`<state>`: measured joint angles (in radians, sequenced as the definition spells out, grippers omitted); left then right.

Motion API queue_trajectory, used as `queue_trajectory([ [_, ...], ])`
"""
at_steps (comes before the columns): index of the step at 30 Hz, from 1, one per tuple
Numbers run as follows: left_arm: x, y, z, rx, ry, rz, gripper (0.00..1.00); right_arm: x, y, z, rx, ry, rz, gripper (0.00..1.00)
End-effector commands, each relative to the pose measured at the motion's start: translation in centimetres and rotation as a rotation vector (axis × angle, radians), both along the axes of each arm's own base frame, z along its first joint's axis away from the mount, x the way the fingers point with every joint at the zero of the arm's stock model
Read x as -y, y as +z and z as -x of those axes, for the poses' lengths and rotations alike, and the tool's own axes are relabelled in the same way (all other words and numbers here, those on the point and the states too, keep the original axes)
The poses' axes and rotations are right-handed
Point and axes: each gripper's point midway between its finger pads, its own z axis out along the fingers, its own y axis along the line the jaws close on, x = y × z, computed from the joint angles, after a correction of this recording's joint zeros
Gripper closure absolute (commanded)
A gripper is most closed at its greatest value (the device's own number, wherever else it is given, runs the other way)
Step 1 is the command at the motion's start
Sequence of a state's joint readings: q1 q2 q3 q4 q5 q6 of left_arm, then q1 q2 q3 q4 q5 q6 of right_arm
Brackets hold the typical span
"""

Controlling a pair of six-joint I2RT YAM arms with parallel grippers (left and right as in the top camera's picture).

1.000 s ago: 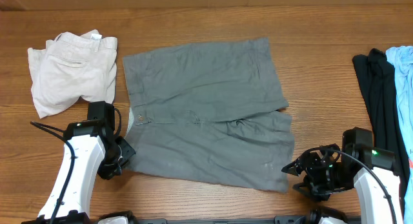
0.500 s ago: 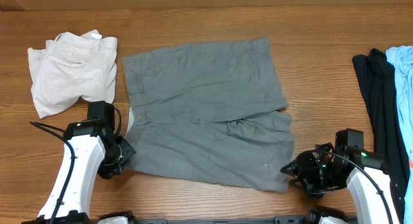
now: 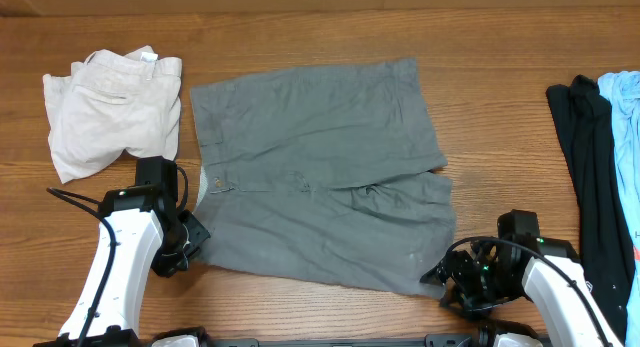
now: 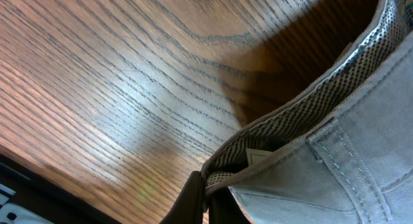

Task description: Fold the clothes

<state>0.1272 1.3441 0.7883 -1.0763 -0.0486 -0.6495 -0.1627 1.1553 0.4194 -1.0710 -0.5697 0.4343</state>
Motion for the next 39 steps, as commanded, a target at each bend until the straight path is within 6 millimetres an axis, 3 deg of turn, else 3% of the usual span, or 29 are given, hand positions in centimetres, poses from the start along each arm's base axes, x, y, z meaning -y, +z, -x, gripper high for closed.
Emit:
queue_trajectory([
  [1,-0.3,0.6,-0.6,0.030,-0.008,-0.005,0.96,-0.2,-1.0,0.5,-0.053,-0.076,0.005,0.58],
  [4,-0.3,0.6,-0.4,0.020,-0.009,-0.004,0.96,-0.1,-1.2,0.5,-0.049,-0.076,0.009,0.86],
  [6,-0.3,0.6,-0.3,0.018,-0.013,-0.004,0.96,-0.2,-1.1,0.4,-0.042,-0.072,0.005,0.96],
  [10,-0.3,0.6,-0.5,0.023,-0.018,-0.005,0.96,0.0,0.1,-0.7,0.004,-0.038,0.007,0.96],
  [17,0.3,1.8,-0.2,0.017,-0.033,0.030,0.96,1.5,7.4,-5.6,0.180,0.004,0.074,0.96],
  [21,2.2,4.1,-0.9,0.133,-0.035,0.128,0.96,2.9,12.9,-9.2,0.333,0.000,0.154,0.96],
  [27,1.6,9.3,-1.6,0.346,-0.047,0.065,0.96,3.8,20.5,-14.5,0.590,-0.033,0.200,0.96],
  [31,1.0,13.3,-3.4,0.478,-0.096,0.014,0.96,4.4,22.8,-18.4,0.670,-0.068,0.202,0.96],
  [35,0.2,16.8,-6.6,0.615,-0.132,-0.038,0.96,4.2,23.9,-24.0,0.784,-0.056,0.146,0.96],
  [39,-0.6,16.6,-9.7,0.621,-0.129,-0.061,0.96,3.4,24.7,-30.0,0.936,-0.027,0.038,0.96],
])
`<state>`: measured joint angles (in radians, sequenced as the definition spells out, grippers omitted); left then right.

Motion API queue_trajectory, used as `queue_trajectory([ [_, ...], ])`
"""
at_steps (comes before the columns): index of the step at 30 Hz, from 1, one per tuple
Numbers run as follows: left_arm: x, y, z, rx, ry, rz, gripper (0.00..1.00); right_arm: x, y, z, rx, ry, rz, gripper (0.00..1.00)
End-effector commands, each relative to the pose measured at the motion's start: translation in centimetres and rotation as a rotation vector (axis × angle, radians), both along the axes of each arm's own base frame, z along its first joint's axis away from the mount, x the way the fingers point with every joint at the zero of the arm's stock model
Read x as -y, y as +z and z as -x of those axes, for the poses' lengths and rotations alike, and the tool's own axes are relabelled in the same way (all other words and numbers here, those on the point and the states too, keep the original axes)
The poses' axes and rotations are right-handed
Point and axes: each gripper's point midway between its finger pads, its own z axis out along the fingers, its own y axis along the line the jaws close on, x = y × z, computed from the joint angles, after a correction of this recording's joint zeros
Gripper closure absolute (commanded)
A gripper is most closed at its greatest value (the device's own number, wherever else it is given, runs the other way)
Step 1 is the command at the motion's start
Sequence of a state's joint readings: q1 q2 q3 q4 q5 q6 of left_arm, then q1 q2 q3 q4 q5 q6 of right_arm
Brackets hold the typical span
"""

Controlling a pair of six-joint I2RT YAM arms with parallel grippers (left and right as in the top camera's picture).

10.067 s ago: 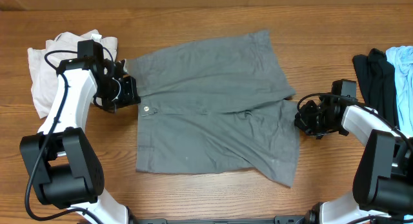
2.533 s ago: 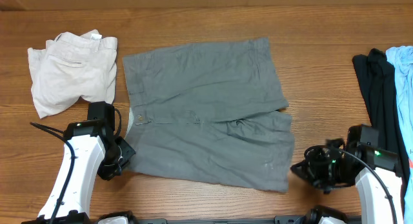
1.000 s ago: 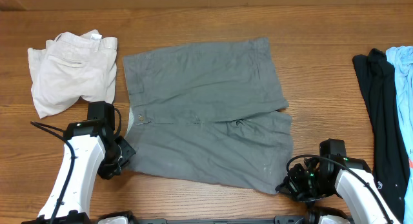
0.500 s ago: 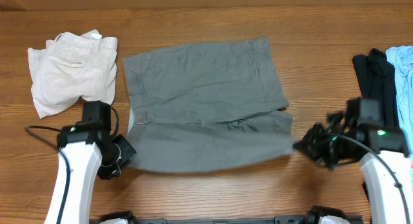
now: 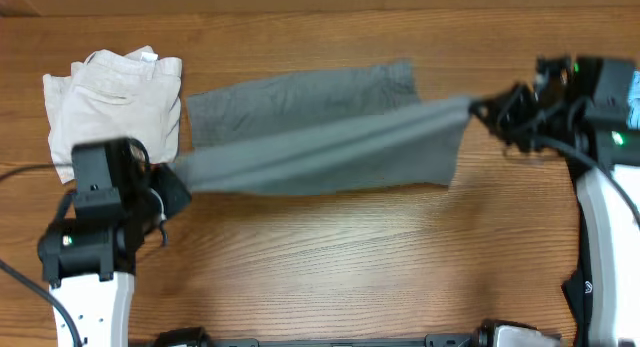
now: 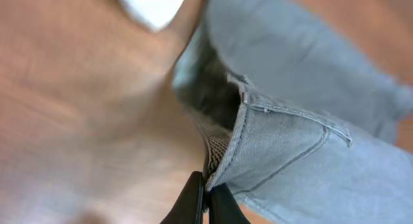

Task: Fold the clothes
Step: 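Lift both bottom corners and fold them up onto the top edge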

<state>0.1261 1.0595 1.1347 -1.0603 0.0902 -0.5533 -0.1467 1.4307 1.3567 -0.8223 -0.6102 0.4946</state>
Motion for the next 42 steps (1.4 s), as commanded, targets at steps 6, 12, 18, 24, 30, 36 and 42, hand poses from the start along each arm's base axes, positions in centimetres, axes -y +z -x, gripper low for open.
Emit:
queue_trajectory([
  [6,-2.8,-6.0,-5.3,-0.166,0.033,-0.081,0.96,-0.2,0.1,-8.7,0.163,0.023,-0.151,0.96],
  [12,-4.1,-10.3,-8.7,-0.211,0.095,-0.101,0.96,-2.1,-1.4,-12.2,0.228,0.058,-0.195,0.96],
  [18,-6.4,-11.1,-11.5,-0.142,0.199,-0.178,0.96,-5.0,-4.0,-14.6,0.217,0.038,-0.214,0.96],
  [24,-6.3,-10.1,-15.3,0.001,0.117,-0.201,0.96,-6.5,-8.5,-15.7,0.141,0.018,-0.201,0.96],
  [30,-6.6,-10.6,-17.2,0.047,0.100,-0.222,0.92,-6.5,-11.4,-16.2,0.103,0.012,-0.199,0.96],
  [36,-6.7,-12.2,-18.7,0.065,0.099,-0.219,0.35,-6.4,-11.7,-16.5,0.109,0.010,-0.194,0.81],
  [42,-8.2,-12.5,-17.9,0.022,0.079,-0.285,0.00,-4.5,-11.6,-15.6,0.112,0.056,-0.176,0.11],
])
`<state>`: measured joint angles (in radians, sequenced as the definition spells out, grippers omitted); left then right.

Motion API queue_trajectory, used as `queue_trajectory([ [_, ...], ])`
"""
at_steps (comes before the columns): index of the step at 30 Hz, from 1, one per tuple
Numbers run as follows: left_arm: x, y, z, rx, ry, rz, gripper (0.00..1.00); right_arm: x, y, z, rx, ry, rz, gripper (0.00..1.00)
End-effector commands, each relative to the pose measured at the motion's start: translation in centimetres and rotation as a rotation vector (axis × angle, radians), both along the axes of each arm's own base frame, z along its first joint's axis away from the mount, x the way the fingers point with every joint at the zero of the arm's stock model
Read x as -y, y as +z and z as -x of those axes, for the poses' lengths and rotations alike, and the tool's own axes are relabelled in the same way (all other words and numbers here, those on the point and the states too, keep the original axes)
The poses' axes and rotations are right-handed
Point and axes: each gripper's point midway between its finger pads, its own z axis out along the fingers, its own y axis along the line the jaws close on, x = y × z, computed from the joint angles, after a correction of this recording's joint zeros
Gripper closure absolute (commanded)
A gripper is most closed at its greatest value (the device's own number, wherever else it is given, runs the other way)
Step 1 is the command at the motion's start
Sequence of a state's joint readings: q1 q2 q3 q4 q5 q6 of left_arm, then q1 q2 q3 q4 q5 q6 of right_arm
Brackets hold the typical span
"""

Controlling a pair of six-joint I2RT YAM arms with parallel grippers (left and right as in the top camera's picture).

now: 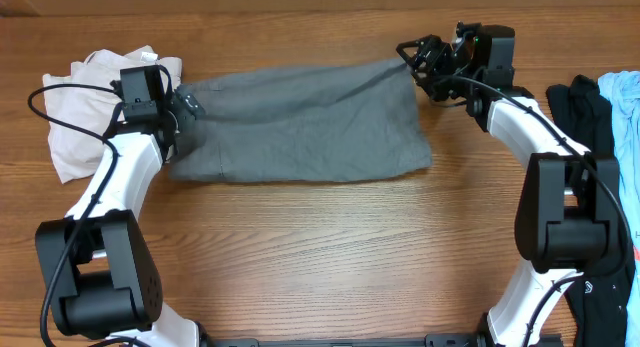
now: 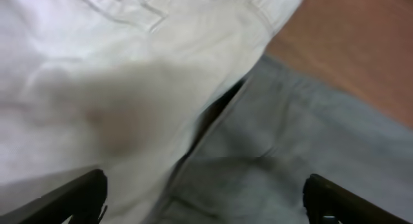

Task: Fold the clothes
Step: 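Lift both bottom corners and fold them up onto the top edge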

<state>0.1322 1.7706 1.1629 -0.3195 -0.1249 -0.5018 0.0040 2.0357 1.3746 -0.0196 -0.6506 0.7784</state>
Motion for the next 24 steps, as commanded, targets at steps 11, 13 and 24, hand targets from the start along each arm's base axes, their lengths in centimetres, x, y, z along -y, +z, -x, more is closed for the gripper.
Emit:
queue_trajectory([
  [11,3.5,1.4,5.2,-0.179,-0.272,0.133,0.00,7.1,-4.3,8.3,-0.367,-0.012,0.259,0.08],
  [13,3.8,0.4,7.1,-0.263,-0.268,0.158,0.00,7.6,-6.1,10.4,-0.457,0.005,0.318,0.06],
  [24,4.1,-2.8,9.8,-0.427,-0.324,0.167,0.00,4.6,-10.1,13.6,-0.464,0.147,0.271,0.18],
])
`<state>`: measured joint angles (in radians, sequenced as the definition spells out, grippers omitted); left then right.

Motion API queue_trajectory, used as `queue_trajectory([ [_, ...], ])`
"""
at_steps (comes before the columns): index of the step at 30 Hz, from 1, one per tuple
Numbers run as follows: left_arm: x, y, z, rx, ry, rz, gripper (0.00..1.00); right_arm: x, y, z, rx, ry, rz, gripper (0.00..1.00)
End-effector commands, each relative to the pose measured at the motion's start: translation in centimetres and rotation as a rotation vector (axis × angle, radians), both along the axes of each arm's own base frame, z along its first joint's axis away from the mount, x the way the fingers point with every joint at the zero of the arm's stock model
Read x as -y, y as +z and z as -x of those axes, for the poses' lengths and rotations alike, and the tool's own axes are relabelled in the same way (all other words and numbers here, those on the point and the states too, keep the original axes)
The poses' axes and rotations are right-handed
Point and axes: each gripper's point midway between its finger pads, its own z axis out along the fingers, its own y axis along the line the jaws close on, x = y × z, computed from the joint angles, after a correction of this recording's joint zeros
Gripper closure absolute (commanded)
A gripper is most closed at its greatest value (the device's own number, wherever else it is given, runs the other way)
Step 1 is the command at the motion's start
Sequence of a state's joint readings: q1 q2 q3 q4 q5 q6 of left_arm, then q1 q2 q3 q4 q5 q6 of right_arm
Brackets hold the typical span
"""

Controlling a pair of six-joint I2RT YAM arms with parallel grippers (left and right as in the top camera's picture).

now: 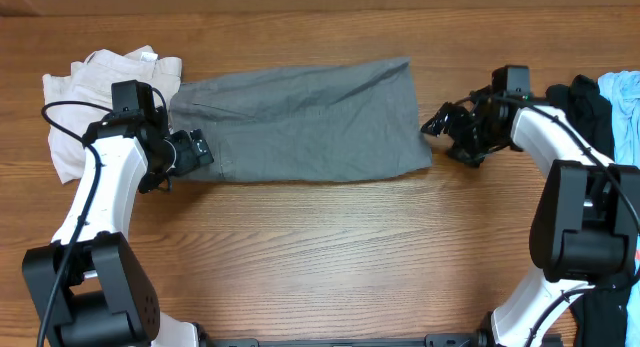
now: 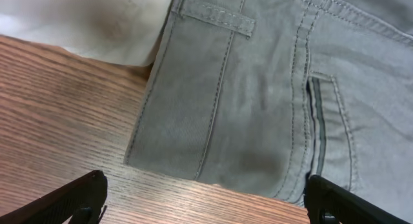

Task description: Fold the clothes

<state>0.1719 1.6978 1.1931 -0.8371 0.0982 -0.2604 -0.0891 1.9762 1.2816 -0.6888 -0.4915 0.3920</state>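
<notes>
The grey shorts (image 1: pixel 300 122) lie folded in half, flat across the middle of the table. In the left wrist view the waistband and a back pocket of the shorts (image 2: pixel 258 88) fill the frame. My left gripper (image 1: pixel 190 152) hovers open at the shorts' near left corner. Its fingers (image 2: pixel 77 198) are spread wide over bare wood, with nothing between them. My right gripper (image 1: pixel 445 127) sits just off the shorts' right edge. It looks open and is not holding the cloth.
A crumpled beige garment (image 1: pixel 100 97) lies at the back left, touching the shorts' left end (image 2: pixel 84 17). A black garment (image 1: pixel 590 117) and a light blue one (image 1: pixel 625 97) lie at the right edge. The wooden table (image 1: pixel 320 257) is bare in front.
My left gripper has moved from the shorts' far left corner by the beige garment to their near left corner. My right gripper has come from the far right corner to beside the right edge.
The shorts first lay spread out, with both grippers shut on their near corners. Then the near edge was held up in the air between the two arms. After that the shorts lay folded in half with the grippers at the far corners, and now both grippers are off the cloth.
</notes>
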Motion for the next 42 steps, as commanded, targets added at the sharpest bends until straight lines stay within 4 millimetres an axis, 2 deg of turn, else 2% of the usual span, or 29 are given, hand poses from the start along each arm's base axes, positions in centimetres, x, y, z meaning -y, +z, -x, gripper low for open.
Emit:
queue_trajectory([
  [1,0.4,-1.9,0.1,-0.046,-0.048,0.014,0.00,-2.4,-0.6,1.0,0.039,0.073,-0.069,0.21],
  [8,2.2,-6.1,0.1,-0.128,-0.069,0.139,0.00,-6.3,-1.7,2.0,0.098,0.185,-0.117,0.46],
  [9,2.7,-6.6,-0.1,-0.128,-0.076,0.170,0.00,-6.6,-1.6,2.0,0.111,0.201,-0.118,0.59],
  [10,3.2,-6.9,-0.3,-0.123,-0.086,0.198,0.00,-6.6,-1.5,1.9,0.114,0.202,-0.115,0.79],
  [11,3.6,-7.1,-0.5,-0.117,-0.098,0.224,0.00,-6.7,-1.5,1.9,0.113,0.201,-0.116,0.94],
  [12,4.0,-7.3,-0.6,-0.110,-0.111,0.247,0.05,-6.4,-1.4,1.9,0.108,0.192,-0.114,0.96],
  [13,4.3,-7.4,-0.8,-0.104,-0.122,0.262,0.13,-5.9,-1.6,2.0,0.095,0.173,-0.101,0.96],
  [16,4.4,-7.4,-0.7,-0.107,-0.125,0.270,0.58,-2.8,-1.5,2.6,0.039,0.084,-0.032,0.96],
  [18,4.6,-7.4,-0.4,-0.115,-0.144,0.276,0.83,-0.7,-1.0,3.2,0.010,0.033,-0.001,0.96],
  [20,4.7,-7.4,0.3,-0.139,-0.157,0.279,0.96,1.0,-0.1,4.4,-0.032,-0.013,0.011,0.96],
  [27,4.4,-6.9,3.5,-0.255,-0.172,0.299,0.96,5.5,1.2,10.6,-0.253,-0.108,0.164,0.96],
  [28,4.4,-6.8,3.6,-0.257,-0.175,0.300,0.96,5.5,1.3,11.0,-0.267,-0.108,0.170,0.92],
  [29,4.4,-6.6,3.7,-0.255,-0.178,0.299,0.95,5.5,1.4,11.5,-0.283,-0.107,0.176,0.62],
  [30,4.4,-6.3,3.6,-0.247,-0.180,0.297,0.92,5.7,1.5,11.8,-0.295,-0.107,0.186,0.38],
  [31,4.4,-5.9,3.3,-0.229,-0.185,0.296,0.84,5.8,1.5,11.9,-0.297,-0.109,0.197,0.17],
  [32,4.5,-5.4,3.0,-0.208,-0.192,0.297,0.72,6.1,1.4,11.9,-0.297,-0.114,0.210,0.00],
  [35,4.9,-3.1,1.8,-0.141,-0.215,0.319,0.42,6.9,1.4,11.1,-0.270,-0.146,0.208,0.00],
  [36,5.1,-2.1,1.4,-0.121,-0.219,0.329,0.35,6.9,1.6,10.7,-0.251,-0.151,0.191,0.02],
  [37,5.3,-1.0,1.0,-0.096,-0.226,0.341,0.28,6.7,1.7,10.4,-0.230,-0.144,0.172,0.09],
  [39,5.7,1.0,0.4,-0.055,-0.248,0.356,0.25,5.9,2.5,9.5,-0.164,-0.101,0.125,0.20],
  [42,6.1,4.2,-0.9,0.031,-0.281,0.372,0.27,5.0,4.3,8.2,-0.051,-0.048,0.075,0.25],
])
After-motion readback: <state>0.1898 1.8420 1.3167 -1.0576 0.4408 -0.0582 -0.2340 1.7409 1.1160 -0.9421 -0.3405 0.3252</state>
